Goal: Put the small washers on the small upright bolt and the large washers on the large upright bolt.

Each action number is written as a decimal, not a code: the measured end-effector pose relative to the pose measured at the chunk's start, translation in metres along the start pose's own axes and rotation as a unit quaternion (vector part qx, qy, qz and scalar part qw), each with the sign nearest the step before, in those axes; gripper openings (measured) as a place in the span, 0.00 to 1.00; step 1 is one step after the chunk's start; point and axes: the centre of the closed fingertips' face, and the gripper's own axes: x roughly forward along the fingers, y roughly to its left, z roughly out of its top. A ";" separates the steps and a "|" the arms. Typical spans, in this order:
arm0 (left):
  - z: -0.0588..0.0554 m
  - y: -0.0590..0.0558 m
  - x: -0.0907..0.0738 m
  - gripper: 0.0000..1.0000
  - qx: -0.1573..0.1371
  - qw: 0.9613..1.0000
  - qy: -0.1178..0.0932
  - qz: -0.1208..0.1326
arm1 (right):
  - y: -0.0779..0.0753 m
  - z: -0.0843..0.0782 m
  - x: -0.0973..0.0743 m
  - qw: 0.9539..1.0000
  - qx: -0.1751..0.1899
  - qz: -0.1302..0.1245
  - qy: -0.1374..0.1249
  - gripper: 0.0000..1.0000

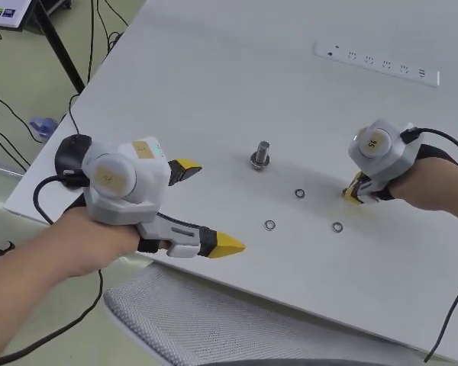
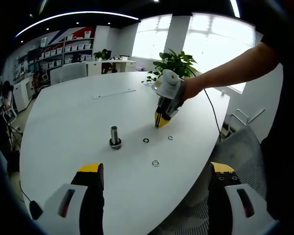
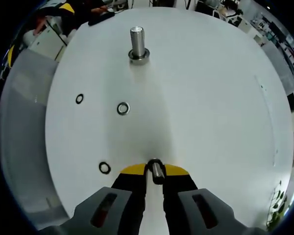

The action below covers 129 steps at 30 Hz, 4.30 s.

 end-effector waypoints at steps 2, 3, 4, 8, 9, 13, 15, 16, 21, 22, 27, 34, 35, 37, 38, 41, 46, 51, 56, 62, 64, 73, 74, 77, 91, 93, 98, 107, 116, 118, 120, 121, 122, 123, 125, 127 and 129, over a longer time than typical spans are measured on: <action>0.000 0.000 0.000 0.87 0.000 1.000 0.000 -0.001 | 0.000 0.000 0.000 1.000 0.001 0.000 0.000 0.12; 0.000 0.000 0.000 0.87 0.000 1.000 0.000 -0.001 | 0.000 0.000 0.000 1.000 0.001 0.000 0.000 0.12; 0.000 -0.001 0.000 0.87 0.000 1.000 0.001 -0.001 | 0.000 0.000 0.000 1.000 0.002 0.000 0.000 0.12; 0.000 -0.001 0.000 0.87 0.000 1.000 0.000 -0.002 | 0.000 0.000 0.000 1.000 0.003 -0.001 0.000 0.12; 0.000 -0.001 0.000 0.87 0.000 1.000 0.000 -0.002 | 0.000 0.000 0.000 1.000 0.004 -0.001 -0.001 0.12; 0.001 -0.002 -0.001 0.86 0.001 1.000 0.000 -0.003 | 0.002 0.000 0.000 1.000 0.002 0.002 -0.001 0.12; 0.001 -0.002 -0.001 0.86 0.001 1.000 0.001 -0.003 | 0.002 0.000 0.000 1.000 0.003 0.003 -0.001 0.13; 0.001 -0.003 -0.001 0.86 0.001 1.000 0.001 -0.003 | 0.002 0.000 0.000 1.000 0.004 0.003 -0.001 0.13; 0.000 -0.004 -0.001 0.86 0.001 1.000 0.002 -0.005 | 0.002 -0.001 0.000 1.000 0.003 0.002 -0.002 0.13; -0.001 -0.005 -0.001 0.86 0.001 1.000 0.003 -0.005 | 0.002 -0.001 0.001 1.000 0.002 0.001 -0.002 0.13; -0.002 -0.004 -0.002 0.86 0.001 1.000 0.006 -0.005 | 0.002 -0.002 0.002 1.000 0.000 -0.001 -0.001 0.14; -0.003 -0.001 -0.003 0.86 0.002 1.000 0.008 -0.004 | 0.004 -0.001 0.003 1.000 0.008 0.007 -0.010 0.22; -0.003 -0.001 -0.003 0.86 0.002 1.000 0.008 -0.005 | 0.004 0.000 0.003 1.000 0.008 0.007 -0.011 0.22; -0.003 -0.001 -0.004 0.86 0.002 1.000 0.008 -0.005 | 0.004 0.000 0.002 1.000 0.007 0.006 -0.012 0.23; -0.003 -0.002 -0.003 0.86 0.003 1.000 0.008 -0.006 | 0.004 0.001 0.002 1.000 0.008 0.007 -0.014 0.23; -0.002 -0.001 -0.003 0.85 0.006 1.000 0.010 -0.006 | 0.005 0.002 0.000 1.000 0.011 0.010 -0.015 0.23; 0.005 -0.003 -0.004 0.86 0.010 1.000 0.004 -0.009 | 0.000 0.004 -0.006 1.000 0.019 0.008 -0.021 0.23; 0.010 -0.002 -0.005 0.86 0.015 1.000 0.000 -0.013 | 0.002 0.008 -0.018 0.999 0.019 0.005 -0.027 0.23; 0.013 -0.001 -0.006 0.86 0.024 1.000 0.000 -0.018 | -0.001 0.014 -0.031 0.999 0.023 -0.007 -0.032 0.23; 0.014 -0.001 -0.007 0.85 0.032 0.999 0.000 -0.026 | 0.003 0.019 -0.042 0.999 0.026 -0.012 -0.031 0.22; 0.015 -0.002 -0.007 0.85 0.036 0.999 0.000 -0.028 | 0.005 0.018 -0.043 0.999 0.028 -0.014 -0.029 0.22; 0.018 -0.003 -0.010 0.84 0.046 0.998 -0.003 -0.037 | 0.017 0.017 -0.053 0.999 0.035 -0.016 -0.032 0.22; 0.017 -0.003 -0.011 0.84 0.048 0.998 -0.003 -0.037 | 0.018 0.016 -0.054 0.999 0.036 -0.016 -0.032 0.22; 0.016 -0.004 -0.012 0.84 0.052 0.998 -0.002 -0.040 | 0.022 0.014 -0.055 0.999 0.037 -0.019 -0.032 0.22; 0.009 -0.006 -0.021 0.83 0.056 0.998 0.002 -0.039 | 0.038 0.017 -0.057 0.998 0.036 -0.020 -0.040 0.22; 0.008 -0.007 -0.022 0.83 0.058 0.998 0.004 -0.040 | 0.042 0.018 -0.058 0.998 0.033 -0.019 -0.040 0.22; 0.008 -0.008 -0.021 0.83 0.059 0.997 0.002 -0.042 | 0.052 0.015 -0.058 0.999 0.029 -0.015 -0.040 0.23; 0.011 -0.011 -0.022 0.84 0.058 0.997 -0.003 -0.043 | 0.068 0.007 -0.046 0.999 0.034 0.001 -0.040 0.24; 0.013 -0.011 -0.022 0.85 0.057 0.998 -0.003 -0.041 | 0.071 0.001 -0.025 0.998 0.049 0.013 -0.042 0.26; 0.012 -0.011 -0.022 0.85 0.058 0.997 0.000 -0.041 | 0.071 -0.002 -0.021 0.998 0.051 0.013 -0.041 0.26; 0.010 -0.011 -0.022 0.85 0.059 0.997 0.003 -0.041 | 0.070 -0.005 -0.016 0.998 0.054 0.010 -0.040 0.26; 0.010 -0.012 -0.023 0.85 0.058 0.997 0.003 -0.041 | 0.070 -0.007 -0.013 0.998 0.057 0.011 -0.039 0.26; 0.010 -0.012 -0.023 0.84 0.057 0.998 0.004 -0.041 | 0.070 -0.008 -0.012 0.998 0.058 0.010 -0.039 0.26; 0.009 -0.012 -0.023 0.84 0.057 0.998 0.004 -0.041 | 0.069 -0.009 -0.010 0.998 0.056 0.007 -0.041 0.26; 0.007 -0.012 -0.024 0.84 0.056 0.998 0.007 -0.041 | 0.070 -0.009 -0.008 0.997 0.057 0.006 -0.043 0.26; 0.005 -0.012 -0.025 0.83 0.057 0.998 0.009 -0.039 | 0.070 -0.011 -0.005 0.998 0.056 0.003 -0.042 0.25; 0.003 -0.010 -0.024 0.82 0.056 0.998 0.009 -0.038 | 0.069 -0.011 -0.004 0.997 0.060 0.002 -0.045 0.25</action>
